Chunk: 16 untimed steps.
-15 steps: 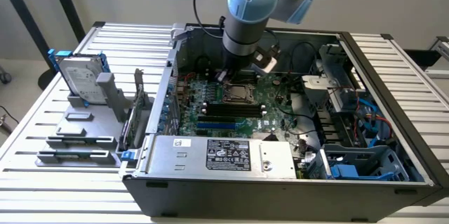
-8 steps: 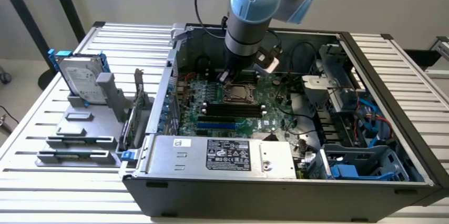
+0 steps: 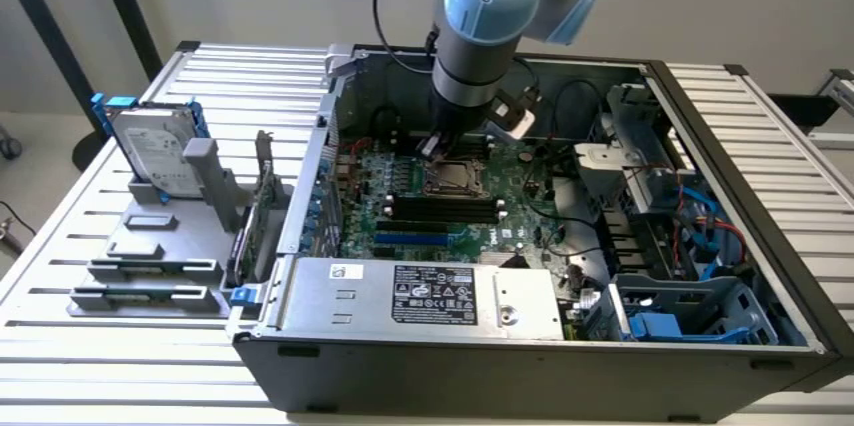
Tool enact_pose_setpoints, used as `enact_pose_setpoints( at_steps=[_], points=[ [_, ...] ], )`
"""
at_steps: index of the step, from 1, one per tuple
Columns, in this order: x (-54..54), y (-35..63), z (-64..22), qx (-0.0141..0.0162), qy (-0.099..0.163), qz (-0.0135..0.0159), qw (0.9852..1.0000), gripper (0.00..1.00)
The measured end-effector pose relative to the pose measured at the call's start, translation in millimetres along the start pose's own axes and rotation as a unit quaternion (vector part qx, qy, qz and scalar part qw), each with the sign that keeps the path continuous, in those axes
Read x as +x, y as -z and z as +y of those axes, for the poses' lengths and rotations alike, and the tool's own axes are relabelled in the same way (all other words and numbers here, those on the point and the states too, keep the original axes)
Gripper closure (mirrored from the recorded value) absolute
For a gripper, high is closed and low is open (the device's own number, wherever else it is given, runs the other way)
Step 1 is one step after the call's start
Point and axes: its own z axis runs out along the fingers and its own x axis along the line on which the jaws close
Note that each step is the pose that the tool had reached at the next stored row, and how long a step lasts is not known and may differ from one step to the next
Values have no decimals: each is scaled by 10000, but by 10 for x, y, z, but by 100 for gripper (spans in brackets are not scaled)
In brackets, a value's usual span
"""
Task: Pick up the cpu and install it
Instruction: 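Install the first cpu locking lever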
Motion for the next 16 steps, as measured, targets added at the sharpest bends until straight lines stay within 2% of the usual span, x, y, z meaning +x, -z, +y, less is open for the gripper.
enact_pose_setpoints(
  at_steps=[11,16],
  points=[
    [42,-1,59,-26,-2,-41,10000,89],
    [66,-2,101,-28,3,-47,10000,89]
  ],
)
